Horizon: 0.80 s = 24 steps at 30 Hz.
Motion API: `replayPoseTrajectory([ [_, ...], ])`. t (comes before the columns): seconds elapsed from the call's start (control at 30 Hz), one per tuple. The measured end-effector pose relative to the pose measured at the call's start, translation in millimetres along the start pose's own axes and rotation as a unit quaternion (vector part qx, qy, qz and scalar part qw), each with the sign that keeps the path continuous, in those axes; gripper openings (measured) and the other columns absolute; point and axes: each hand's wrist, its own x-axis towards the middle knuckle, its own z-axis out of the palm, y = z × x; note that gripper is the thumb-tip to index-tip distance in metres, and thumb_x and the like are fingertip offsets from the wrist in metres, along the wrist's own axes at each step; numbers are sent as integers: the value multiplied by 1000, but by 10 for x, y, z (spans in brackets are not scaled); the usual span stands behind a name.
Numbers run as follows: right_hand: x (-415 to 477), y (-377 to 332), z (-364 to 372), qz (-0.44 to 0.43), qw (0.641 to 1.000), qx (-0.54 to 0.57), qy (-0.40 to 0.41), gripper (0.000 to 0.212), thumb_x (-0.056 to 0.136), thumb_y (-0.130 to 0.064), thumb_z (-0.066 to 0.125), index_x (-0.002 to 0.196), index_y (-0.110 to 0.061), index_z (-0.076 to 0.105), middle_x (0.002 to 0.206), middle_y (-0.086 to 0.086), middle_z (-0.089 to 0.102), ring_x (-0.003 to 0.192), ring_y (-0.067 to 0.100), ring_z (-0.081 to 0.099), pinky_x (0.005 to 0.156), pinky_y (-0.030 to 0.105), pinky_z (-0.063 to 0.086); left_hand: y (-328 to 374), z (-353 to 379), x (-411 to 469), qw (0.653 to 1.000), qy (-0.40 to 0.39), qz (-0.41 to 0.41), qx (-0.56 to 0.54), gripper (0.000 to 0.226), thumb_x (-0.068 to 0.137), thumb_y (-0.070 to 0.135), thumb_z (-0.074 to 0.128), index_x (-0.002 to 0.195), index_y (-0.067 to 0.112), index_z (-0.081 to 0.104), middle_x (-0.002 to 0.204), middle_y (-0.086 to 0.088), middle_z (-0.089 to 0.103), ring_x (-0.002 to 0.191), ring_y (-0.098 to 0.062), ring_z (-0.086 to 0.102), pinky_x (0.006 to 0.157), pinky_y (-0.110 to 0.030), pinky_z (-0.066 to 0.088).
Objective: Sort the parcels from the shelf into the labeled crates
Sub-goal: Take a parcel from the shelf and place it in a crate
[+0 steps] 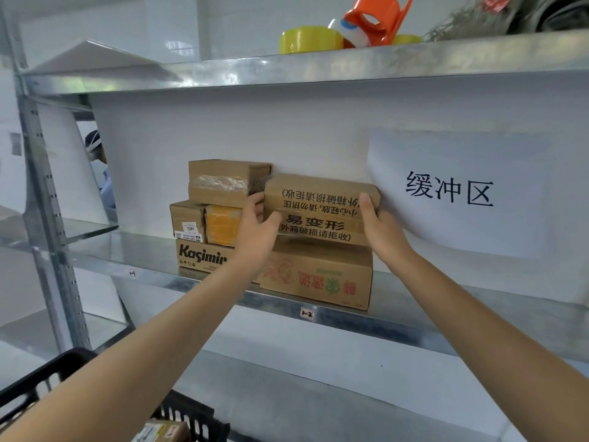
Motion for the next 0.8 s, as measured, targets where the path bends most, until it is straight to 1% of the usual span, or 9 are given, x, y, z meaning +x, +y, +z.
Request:
replayPoseTrajectory([
  [0.1, -89, -104, 4, -21, 1000, 11, 17, 72, 98, -67, 18, 135, -18, 56, 126, 3, 64, 116, 21, 59, 97, 34, 44, 93, -120, -172, 999, 16, 4, -29, 52, 98, 13, 53, 146, 28, 41, 137, 4, 57, 125, -15, 55, 100, -34, 49],
  [0.17, -182, -189, 35, -42, 998, 28, 26, 70, 99, -66, 17, 129, -19, 60, 119, 0, 66, 111, 18, 60, 97, 35, 46, 153, -221, -320, 999, 22, 7, -46, 49, 99, 13, 51, 145, 27, 42, 133, 6, 59, 116, -8, 57, 80, -16, 47],
  [0.23, -296, -274, 86, -48, 998, 35, 27, 71, 99, -65, 17, 130, -16, 57, 114, -5, 62, 108, 14, 57, 96, 32, 44, 216, -324, -459, 998, 34, 16, -56, 43, 100, 11, 48, 141, 26, 47, 125, 10, 62, 99, 6, 55, 63, -9, 44],
  [0.3, -413, -365, 143, -39, 998, 38, 27, 68, 101, -63, 19, 135, -13, 49, 109, -6, 50, 102, 12, 48, 89, 29, 37, 262, -459, -569, 997, 52, 32, -52, 44, 99, 12, 48, 140, 29, 48, 124, 12, 61, 96, 10, 53, 66, -9, 42],
  [0.37, -536, -438, 199, -27, 998, 53, 9, 65, 100, -64, 22, 135, -14, 45, 108, -5, 47, 100, 12, 45, 87, 29, 35, 274, -622, -674, 995, 72, 39, -60, 40, 97, 12, 49, 134, 30, 52, 119, 12, 64, 101, 4, 57, 82, -19, 44],
  [0.43, -672, -502, 283, -28, 998, 56, -7, 60, 98, -67, 24, 129, -19, 44, 106, -6, 47, 99, 13, 45, 87, 31, 35, 242, -805, -781, 993, 88, 34, -75, 32, 97, 12, 49, 122, 30, 57, 112, 9, 67, 103, -4, 62, 92, -28, 48],
  [0.6, -1000, -602, 588, -49, 995, 63, -63, 45, 99, -62, 33, 119, -22, 45, 115, 5, 60, 95, 11, 57, 72, 26, 42, 102, -1255, -1139, 978, 145, -1, -148, 17, 104, 28, 41, 104, 24, 57, 107, 5, 67, 108, -9, 62, 99, -27, 46],
  [0.7, -1218, -615, 884, -70, 987, 78, -123, 30, 100, -56, 43, 115, -30, 46, 114, -3, 60, 99, 8, 56, 81, 30, 44, -68, -1573, -1417, 968, 200, -19, -153, 29, 104, 40, 42, 113, 15, 53, 113, 0, 66, 108, -7, 62, 99, -24, 45],
  [0.8, -1471, -623, 1272, -80, 975, 105, -180, 29, 99, -53, 47, 120, -33, 46, 117, -11, 59, 110, 11, 57, 91, 32, 45, -218, -1961, -1775, 964, 238, -43, -115, 33, 100, 43, 50, 106, 11, 50, 112, -4, 65, 105, -12, 64, 94, -25, 50],
])
